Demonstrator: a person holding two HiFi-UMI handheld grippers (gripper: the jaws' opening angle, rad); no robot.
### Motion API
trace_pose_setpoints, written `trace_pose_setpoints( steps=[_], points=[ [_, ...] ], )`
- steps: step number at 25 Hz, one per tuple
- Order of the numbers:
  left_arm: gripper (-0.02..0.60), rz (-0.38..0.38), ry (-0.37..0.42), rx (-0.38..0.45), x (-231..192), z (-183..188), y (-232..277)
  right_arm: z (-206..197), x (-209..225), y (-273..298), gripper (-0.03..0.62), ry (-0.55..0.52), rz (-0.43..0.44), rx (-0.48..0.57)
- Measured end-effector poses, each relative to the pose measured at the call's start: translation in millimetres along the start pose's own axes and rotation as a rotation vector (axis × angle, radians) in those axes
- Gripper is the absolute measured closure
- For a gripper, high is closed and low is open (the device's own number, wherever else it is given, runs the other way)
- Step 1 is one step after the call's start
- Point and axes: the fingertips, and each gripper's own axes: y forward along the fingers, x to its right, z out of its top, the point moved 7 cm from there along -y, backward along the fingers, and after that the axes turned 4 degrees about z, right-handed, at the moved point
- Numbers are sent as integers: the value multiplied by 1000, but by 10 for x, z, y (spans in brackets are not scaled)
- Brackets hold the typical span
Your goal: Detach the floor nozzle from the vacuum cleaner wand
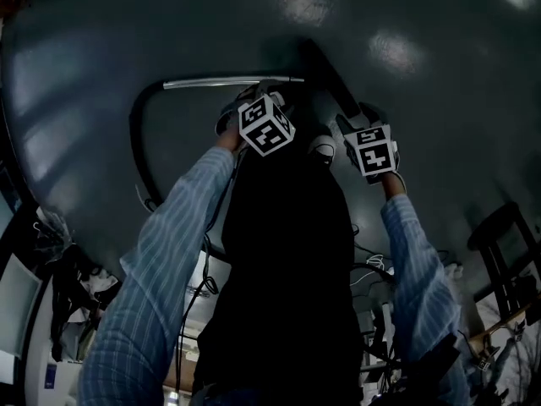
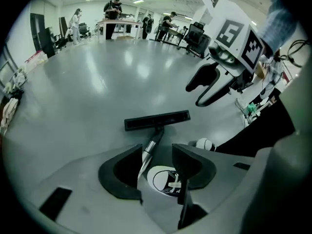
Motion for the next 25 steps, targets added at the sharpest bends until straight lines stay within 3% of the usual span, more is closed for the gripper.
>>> trace_pose_setpoints(
  steps=[5,9,13,21,25],
  points=[
    [390,12,128,-78,-103,-94,731,-230,354,560,349,-54,-35,-80],
    [388,62,292,-137,-133,-128,1217,-280,490,926,347,-54,-12,-108],
    [388,35,286,-168,-43,-172,1439,-275,401,1075,348,-93,30,-97],
    [389,36,340,-196,-86,-319,1795,-376,496,1421,349,-168,-56,-109],
    [403,57,392,-213,-37,-385,1840,-413,552,1423,350,-143,-75,-145]
  ],
)
